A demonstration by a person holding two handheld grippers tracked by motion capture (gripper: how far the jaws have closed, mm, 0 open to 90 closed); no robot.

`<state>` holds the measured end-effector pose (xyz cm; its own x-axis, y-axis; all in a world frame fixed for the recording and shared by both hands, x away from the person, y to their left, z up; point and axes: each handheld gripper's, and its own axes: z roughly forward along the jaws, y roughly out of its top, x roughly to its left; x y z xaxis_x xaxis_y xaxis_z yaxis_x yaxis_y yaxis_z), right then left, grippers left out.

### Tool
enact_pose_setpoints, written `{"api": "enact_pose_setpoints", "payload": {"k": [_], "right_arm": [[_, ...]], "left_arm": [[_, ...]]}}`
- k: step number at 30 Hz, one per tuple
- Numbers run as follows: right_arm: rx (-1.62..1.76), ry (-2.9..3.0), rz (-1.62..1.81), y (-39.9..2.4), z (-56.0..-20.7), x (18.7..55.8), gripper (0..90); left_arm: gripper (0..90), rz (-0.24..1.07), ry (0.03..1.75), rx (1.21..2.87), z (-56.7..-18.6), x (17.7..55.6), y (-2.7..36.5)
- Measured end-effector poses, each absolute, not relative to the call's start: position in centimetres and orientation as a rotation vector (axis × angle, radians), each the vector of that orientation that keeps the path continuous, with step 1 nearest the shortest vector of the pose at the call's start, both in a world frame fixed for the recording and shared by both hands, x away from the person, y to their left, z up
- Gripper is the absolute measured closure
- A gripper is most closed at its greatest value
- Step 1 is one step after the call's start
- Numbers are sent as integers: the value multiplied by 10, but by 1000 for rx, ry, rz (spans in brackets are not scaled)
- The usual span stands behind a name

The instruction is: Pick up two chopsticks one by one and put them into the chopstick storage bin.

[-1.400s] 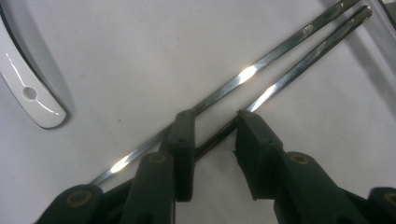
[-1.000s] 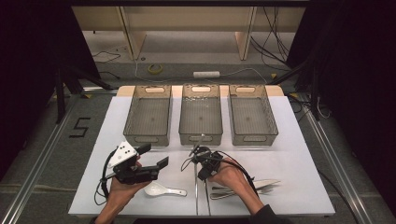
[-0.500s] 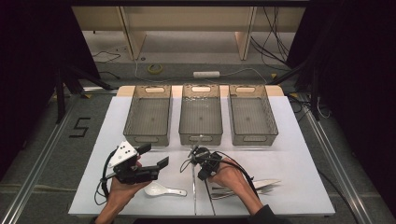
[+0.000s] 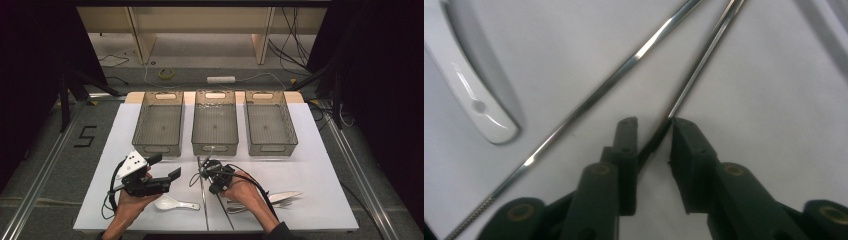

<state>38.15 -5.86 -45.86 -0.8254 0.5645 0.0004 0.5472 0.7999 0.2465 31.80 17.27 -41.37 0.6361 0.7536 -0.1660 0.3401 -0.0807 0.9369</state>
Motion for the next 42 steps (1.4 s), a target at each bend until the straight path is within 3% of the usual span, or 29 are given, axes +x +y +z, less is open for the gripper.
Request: {"api": "enact_pose_setpoints", "payload": {"k": [2,4,7,10,42], "right_arm": [[886,2929,428,-56,-456,380,852],[851,2936,422,-49,-455,377,852],[848,2934,340,-43,-457,380,754],[854,2927,336,-43,-458,381,730],[971,2891,412,-43,-460,376,836]], "left_arm": [[158,437,906,1678,-414,318,173],[158,437,907,1677,-414,318,173],[158,441,905,1676,-413,318,174],[158,438,908,1673,-413,318,175],[158,441,907,1671,-413,318,174]]}}
